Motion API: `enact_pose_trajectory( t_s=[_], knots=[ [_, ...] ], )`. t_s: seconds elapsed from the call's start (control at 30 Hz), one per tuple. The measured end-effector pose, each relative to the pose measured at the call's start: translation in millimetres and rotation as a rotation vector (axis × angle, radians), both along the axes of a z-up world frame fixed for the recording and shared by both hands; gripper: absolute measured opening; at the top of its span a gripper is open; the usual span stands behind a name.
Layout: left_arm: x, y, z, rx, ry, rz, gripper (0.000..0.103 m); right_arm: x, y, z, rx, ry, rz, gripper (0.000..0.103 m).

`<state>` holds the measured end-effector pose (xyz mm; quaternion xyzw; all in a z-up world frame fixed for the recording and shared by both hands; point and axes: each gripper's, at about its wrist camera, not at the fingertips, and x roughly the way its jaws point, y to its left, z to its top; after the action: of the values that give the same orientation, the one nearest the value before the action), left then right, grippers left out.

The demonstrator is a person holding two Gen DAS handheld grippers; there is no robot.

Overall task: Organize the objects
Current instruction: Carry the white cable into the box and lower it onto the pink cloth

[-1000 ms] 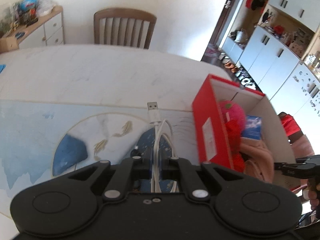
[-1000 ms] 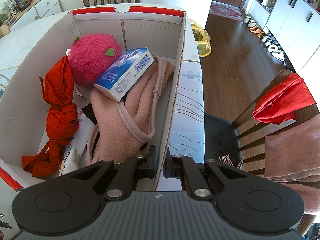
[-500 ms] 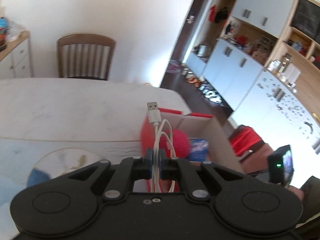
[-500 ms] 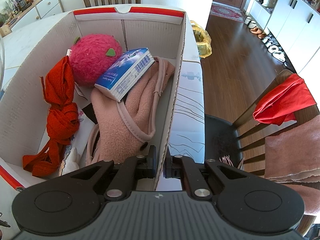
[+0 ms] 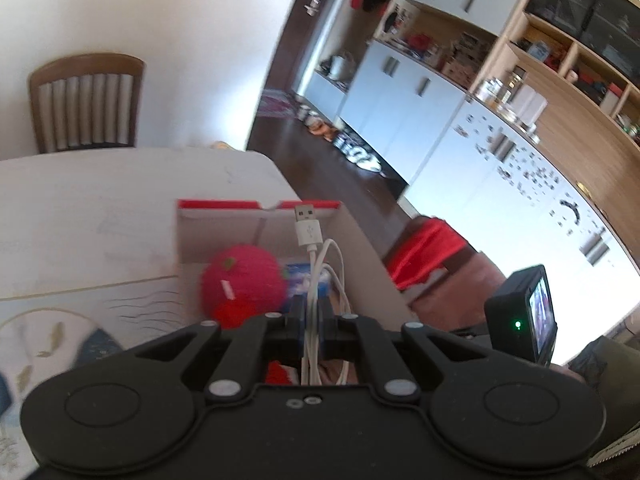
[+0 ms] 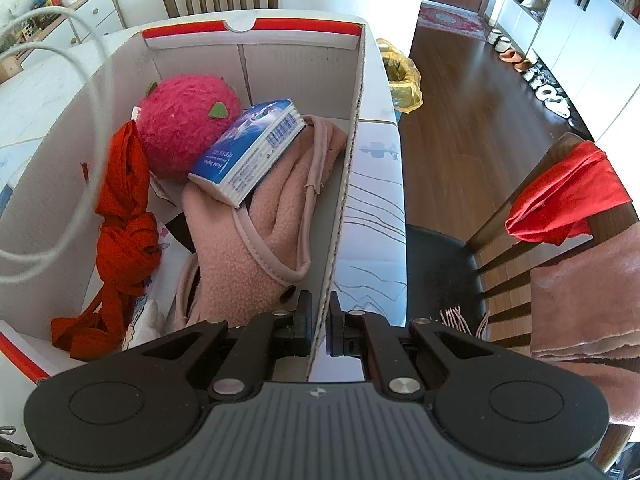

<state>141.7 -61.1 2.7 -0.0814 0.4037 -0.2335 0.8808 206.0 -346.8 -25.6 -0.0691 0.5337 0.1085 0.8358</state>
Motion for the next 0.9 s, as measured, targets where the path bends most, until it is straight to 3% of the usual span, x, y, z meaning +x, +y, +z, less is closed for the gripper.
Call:
enact_pose_trajectory(
  t_s=[0.27, 0.53, 0.9],
  knots=[
    [12.9, -31.3, -32.7, -0.035, 0.108, -0.103, 0.003, 0.1, -1.8, 4.9, 0.008, -0.013, 0.000, 0.006],
    [22.7, -40.9, -71.7, -0.021, 0.185, -0.117, 0.004, -0.9, -4.8, 5.6, 0.016, -0.014, -0.001, 0.006],
    [29.2, -67.0, -94.9, 0.289, 0.109, -0.175, 0.006, -3.8, -6.2, 5.6, 0.019, -0.014, -0.005, 0.006]
  ],
)
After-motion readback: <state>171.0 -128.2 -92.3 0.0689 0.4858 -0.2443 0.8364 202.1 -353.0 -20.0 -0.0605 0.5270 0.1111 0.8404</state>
